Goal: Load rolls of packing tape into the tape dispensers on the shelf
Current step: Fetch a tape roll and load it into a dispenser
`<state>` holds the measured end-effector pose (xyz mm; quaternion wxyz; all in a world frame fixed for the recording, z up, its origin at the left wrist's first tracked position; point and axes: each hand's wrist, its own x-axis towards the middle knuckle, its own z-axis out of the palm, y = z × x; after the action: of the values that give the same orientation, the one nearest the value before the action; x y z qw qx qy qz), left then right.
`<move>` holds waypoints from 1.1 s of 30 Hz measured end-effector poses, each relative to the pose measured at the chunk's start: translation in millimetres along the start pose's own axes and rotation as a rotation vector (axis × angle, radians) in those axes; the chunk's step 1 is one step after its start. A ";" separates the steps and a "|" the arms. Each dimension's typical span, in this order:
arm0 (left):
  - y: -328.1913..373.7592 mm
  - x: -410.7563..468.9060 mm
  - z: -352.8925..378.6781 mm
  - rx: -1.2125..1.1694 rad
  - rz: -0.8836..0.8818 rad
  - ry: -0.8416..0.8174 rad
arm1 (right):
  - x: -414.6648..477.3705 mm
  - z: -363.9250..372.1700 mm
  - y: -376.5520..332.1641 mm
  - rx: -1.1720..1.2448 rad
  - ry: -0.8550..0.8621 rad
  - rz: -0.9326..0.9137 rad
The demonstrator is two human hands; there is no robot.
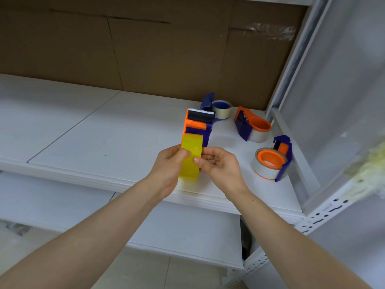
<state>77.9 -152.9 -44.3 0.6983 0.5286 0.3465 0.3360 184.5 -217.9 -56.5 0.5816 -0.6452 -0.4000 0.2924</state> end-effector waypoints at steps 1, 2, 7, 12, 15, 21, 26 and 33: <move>-0.7 -0.1 0.0 -0.009 0.007 0.004 | 0.0 0.1 -0.8 -0.016 -0.007 -0.012; -1.5 0.1 0.0 -0.018 0.012 0.012 | 0.0 0.3 -1.2 -0.040 -0.010 -0.026; -4.4 1.5 1.8 -0.033 0.038 0.038 | -0.8 1.3 0.2 -0.133 -0.007 -0.072; -4.4 2.4 3.2 -0.022 0.021 0.055 | -2.1 1.8 2.8 -0.188 -0.001 -0.097; -4.0 3.7 4.7 -0.007 0.008 0.077 | -2.8 2.5 3.8 -0.230 0.003 -0.113; -4.5 2.0 4.3 -0.021 -0.006 0.073 | -1.8 3.6 5.2 -0.174 0.030 -0.052; -5.6 -0.3 -0.7 -0.038 0.053 0.021 | -1.2 2.2 -0.4 -0.033 0.019 0.009; -8.2 2.1 4.1 -0.048 0.049 0.109 | -0.9 2.1 -1.4 -0.170 -0.003 -0.068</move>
<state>83.3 -154.9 -51.8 0.6824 0.5009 0.3630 0.3894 182.0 -217.6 -55.6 0.5338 -0.6779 -0.4458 0.2385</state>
